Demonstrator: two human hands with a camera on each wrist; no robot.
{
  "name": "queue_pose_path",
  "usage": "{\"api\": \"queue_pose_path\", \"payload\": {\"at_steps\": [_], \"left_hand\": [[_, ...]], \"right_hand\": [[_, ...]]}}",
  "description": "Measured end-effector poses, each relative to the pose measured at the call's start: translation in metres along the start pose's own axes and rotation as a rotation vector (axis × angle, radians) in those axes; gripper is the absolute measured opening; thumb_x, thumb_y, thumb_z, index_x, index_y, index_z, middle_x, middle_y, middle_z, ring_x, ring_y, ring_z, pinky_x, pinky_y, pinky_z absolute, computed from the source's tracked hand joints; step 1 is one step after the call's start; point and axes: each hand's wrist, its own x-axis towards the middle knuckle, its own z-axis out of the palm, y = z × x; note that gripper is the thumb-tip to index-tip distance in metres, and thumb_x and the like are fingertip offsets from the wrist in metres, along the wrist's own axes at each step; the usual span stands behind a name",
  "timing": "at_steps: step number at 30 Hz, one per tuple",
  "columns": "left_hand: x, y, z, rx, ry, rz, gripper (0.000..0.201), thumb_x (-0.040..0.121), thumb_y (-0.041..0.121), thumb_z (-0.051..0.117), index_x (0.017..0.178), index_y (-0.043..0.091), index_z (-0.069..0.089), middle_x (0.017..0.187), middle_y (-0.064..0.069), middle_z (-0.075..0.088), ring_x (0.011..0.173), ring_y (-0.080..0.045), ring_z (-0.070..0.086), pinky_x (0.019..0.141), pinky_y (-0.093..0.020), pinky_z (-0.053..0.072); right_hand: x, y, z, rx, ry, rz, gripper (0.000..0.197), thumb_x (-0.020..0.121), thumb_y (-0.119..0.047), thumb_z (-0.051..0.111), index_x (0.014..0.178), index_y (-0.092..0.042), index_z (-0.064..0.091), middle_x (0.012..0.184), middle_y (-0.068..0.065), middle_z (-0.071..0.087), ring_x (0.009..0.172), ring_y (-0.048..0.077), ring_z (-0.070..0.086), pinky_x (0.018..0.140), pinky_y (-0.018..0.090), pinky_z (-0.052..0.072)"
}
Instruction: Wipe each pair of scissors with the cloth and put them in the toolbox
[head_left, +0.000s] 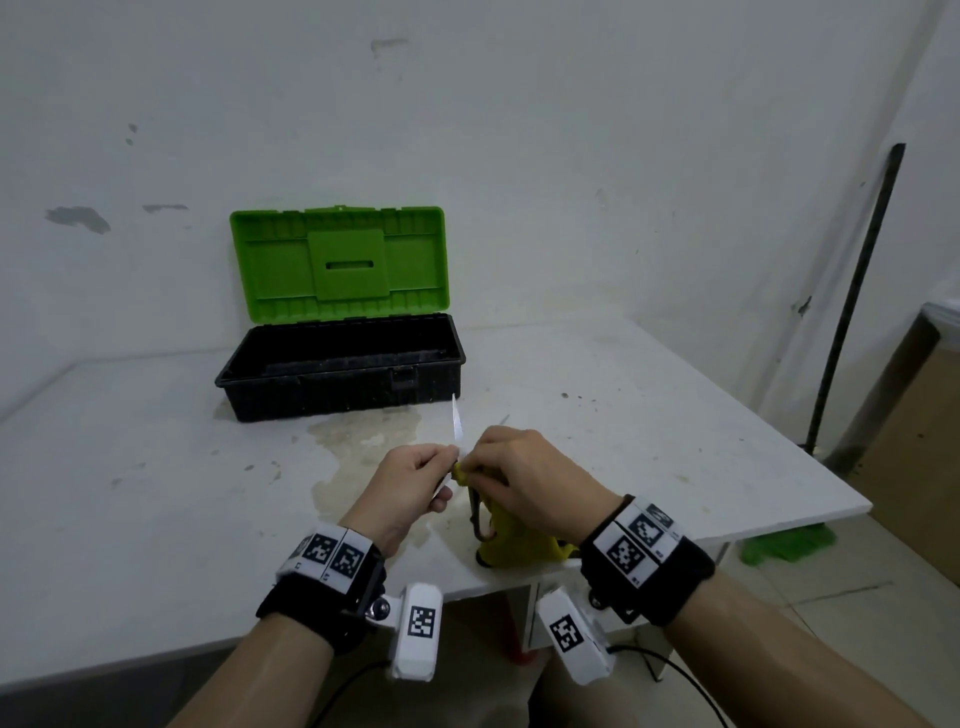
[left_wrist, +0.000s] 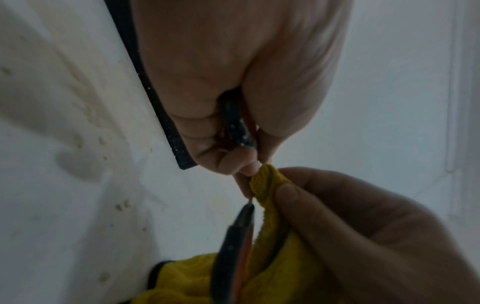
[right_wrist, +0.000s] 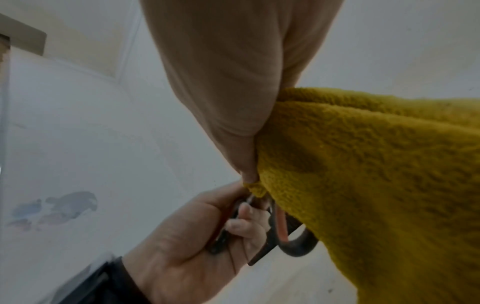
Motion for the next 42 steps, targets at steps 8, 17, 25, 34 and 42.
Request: {"api": "queue_pose_path", "payload": {"at_steps": [8,17,25,34,42], "left_hand": [[0.001,-0.001,0.001,-0.102,0.029,-0.116,0.020,0.094,0.026,0.067,0.098,0.007,0.075,0.083,-0.003,0.071,0.075,-0.015,0.069,0.065,-0.026,0.053],[-0.001,0.003,0.001,-0.296,-0.013,-0.196,0.019,0.095,0.018,0.064,0.100,0.002,0.073,0.086,-0.010,0.069,0.081,-0.020,0.067,0.075,-0.030,0.060],[0.002,0.001,-0.001,-0.354,0.058,-0.245,0.012,0.096,0.014,0.063,0.095,0.004,0.071,0.077,-0.007,0.073,0.071,-0.017,0.068,0.067,-0.027,0.058],[-0.001,0.005,0.004,-0.489,-0.006,-0.280,0.005,0.090,0.010,0.063,0.088,0.005,0.065,0.076,-0.011,0.065,0.071,-0.021,0.066,0.068,-0.033,0.059],[0.001,0.005,0.004,-0.586,-0.044,-0.261,0.016,0.095,0.015,0.056,0.086,0.003,0.063,0.072,-0.011,0.063,0.068,-0.016,0.062,0.070,-0.034,0.056]], "right_hand": [[-0.001,-0.001,0.000,-0.011,-0.002,0.014,0.021,0.097,-0.026,0.059,0.110,-0.017,0.072,0.102,-0.003,0.060,0.086,0.011,0.058,0.076,0.024,0.050],[0.003,0.000,-0.003,-0.042,-0.051,0.007,0.022,0.096,-0.022,0.057,0.111,-0.019,0.073,0.103,0.000,0.060,0.089,0.015,0.061,0.079,0.030,0.053],[0.003,-0.001,-0.019,-0.053,0.004,0.050,0.018,0.094,-0.022,0.061,0.105,-0.019,0.075,0.102,-0.003,0.064,0.087,0.011,0.061,0.079,0.028,0.052],[0.006,-0.021,0.002,-0.024,0.067,0.094,0.018,0.094,-0.022,0.059,0.104,-0.016,0.073,0.097,0.003,0.064,0.087,0.017,0.061,0.079,0.033,0.052],[0.004,-0.022,0.026,-0.004,0.132,0.089,0.019,0.097,-0.020,0.053,0.099,-0.012,0.070,0.096,0.005,0.059,0.085,0.020,0.059,0.074,0.037,0.051]]}}
